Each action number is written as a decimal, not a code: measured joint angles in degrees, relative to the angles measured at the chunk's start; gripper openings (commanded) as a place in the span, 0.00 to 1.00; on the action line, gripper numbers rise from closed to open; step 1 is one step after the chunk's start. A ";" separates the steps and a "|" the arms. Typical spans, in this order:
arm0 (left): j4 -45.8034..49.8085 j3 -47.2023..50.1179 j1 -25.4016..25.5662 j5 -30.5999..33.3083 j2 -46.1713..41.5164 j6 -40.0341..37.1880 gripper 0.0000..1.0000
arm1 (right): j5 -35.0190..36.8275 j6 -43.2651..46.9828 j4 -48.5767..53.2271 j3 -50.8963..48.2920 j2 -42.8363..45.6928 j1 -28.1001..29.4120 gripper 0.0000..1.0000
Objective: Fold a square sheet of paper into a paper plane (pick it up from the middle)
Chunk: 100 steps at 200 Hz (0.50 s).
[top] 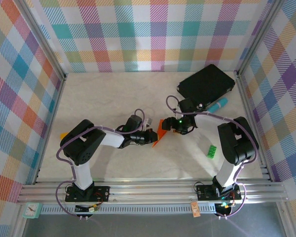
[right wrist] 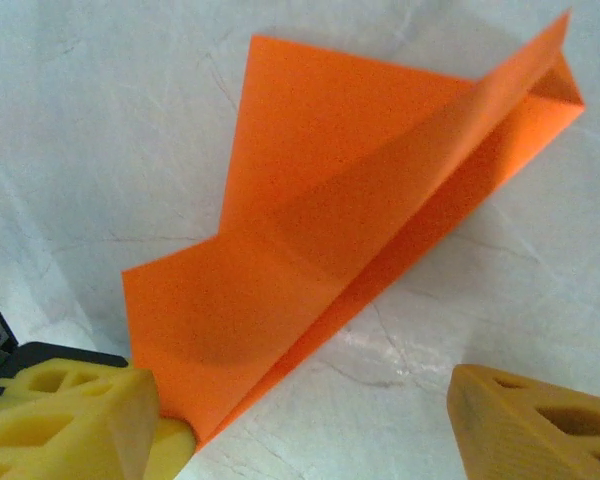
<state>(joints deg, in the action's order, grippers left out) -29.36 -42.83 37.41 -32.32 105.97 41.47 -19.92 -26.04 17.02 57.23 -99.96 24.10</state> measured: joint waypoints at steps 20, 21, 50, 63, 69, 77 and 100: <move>-2.62 1.07 -0.28 -0.52 0.76 2.38 0.00 | 0.04 0.68 0.22 1.16 -0.83 0.00 0.77; -2.89 1.14 -0.35 -0.52 0.81 2.49 0.00 | 0.04 0.70 0.24 1.20 -0.85 0.00 0.77; -7.63 2.69 -0.50 -1.31 2.36 6.64 0.00 | 0.07 1.77 0.72 2.14 -2.29 0.00 0.77; -9.38 3.32 -0.55 -1.33 2.78 8.22 0.00 | 0.31 2.54 1.07 2.49 -2.97 0.00 0.77; -10.05 3.54 -0.59 -1.31 2.95 8.74 0.00 | 0.39 2.82 1.33 2.73 -3.21 0.00 0.77; -10.56 3.69 -0.59 -1.33 2.99 9.40 0.00 | 0.44 3.04 1.99 3.30 -3.45 0.00 0.77; -11.85 3.98 -0.59 -1.29 3.04 10.69 0.00 | 1.09 3.93 2.49 4.85 -4.48 0.00 0.76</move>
<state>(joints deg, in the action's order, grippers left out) -41.21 -38.85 36.82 -33.61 109.01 52.16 -18.83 -22.11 19.51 62.08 -104.44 24.10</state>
